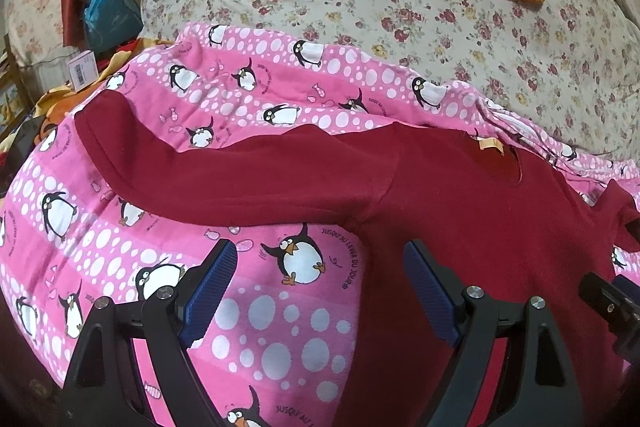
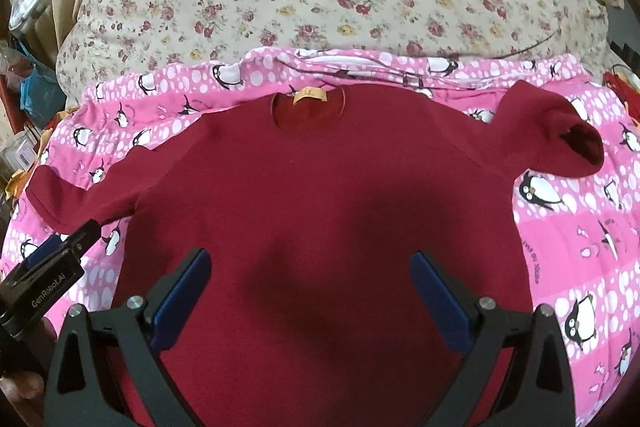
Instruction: Fold small clothes
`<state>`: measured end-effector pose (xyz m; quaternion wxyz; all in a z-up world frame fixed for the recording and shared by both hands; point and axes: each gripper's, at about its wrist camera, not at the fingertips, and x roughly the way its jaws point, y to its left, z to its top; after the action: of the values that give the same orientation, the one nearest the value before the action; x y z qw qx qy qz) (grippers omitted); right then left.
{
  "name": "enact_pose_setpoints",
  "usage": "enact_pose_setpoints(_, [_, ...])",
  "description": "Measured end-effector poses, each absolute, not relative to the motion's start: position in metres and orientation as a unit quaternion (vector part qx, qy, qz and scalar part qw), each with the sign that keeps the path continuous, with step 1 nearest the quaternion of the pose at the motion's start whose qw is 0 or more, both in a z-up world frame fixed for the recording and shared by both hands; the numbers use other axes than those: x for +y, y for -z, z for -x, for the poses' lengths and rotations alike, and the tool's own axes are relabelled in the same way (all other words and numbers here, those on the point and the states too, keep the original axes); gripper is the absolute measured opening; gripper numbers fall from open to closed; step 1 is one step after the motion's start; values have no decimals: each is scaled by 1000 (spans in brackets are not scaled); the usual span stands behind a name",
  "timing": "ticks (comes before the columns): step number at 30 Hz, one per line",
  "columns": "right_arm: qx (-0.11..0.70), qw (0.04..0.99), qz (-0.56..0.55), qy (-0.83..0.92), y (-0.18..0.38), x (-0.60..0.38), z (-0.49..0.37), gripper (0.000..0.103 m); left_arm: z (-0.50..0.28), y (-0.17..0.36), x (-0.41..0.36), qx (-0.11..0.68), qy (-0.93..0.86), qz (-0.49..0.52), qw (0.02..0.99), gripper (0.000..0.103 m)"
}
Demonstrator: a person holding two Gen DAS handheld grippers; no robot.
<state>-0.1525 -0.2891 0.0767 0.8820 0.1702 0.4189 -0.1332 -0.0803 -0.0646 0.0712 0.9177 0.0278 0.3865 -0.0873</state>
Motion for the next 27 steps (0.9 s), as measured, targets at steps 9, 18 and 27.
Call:
enact_pose_setpoints(9, [422,880,-171,134,-73,-291,149,101,78,-68,-69,388,89,-32,917,68])
enact_pose_setpoints(18, [430,875,-170,141,-66,-297,148,101,76,-66,-70,392,87,-32,915,68])
enact_pose_setpoints(27, [436,873,-164,144,-61,-296,143,101,74,-64,-71,394,86,-35,914,68])
